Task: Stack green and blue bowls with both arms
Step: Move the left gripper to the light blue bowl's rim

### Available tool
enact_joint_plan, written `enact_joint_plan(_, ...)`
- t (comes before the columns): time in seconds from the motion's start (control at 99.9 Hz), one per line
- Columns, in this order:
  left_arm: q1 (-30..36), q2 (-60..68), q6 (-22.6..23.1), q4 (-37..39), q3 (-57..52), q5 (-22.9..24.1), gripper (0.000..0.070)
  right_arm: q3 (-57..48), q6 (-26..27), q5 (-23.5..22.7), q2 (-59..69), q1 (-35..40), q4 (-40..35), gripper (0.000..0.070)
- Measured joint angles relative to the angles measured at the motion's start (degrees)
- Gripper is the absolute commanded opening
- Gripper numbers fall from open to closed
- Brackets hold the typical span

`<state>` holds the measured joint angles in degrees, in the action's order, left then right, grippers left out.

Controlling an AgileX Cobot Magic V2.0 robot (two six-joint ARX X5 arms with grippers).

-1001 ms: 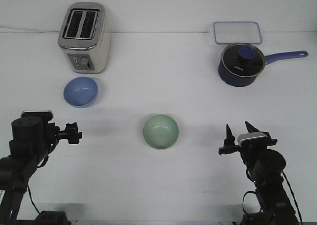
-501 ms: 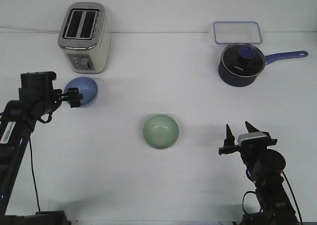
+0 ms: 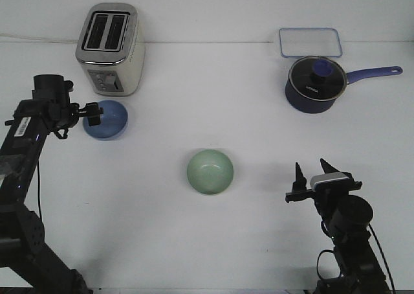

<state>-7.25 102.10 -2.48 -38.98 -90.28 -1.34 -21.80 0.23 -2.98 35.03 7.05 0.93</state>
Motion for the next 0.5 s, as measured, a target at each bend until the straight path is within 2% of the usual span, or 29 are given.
enact_joint_plan(0.501,-0.13,7.04,0.02,2.36,0.00,-0.07,0.0503,0.00,0.00,0.00,0.00,0.00,0.02,0.0448)
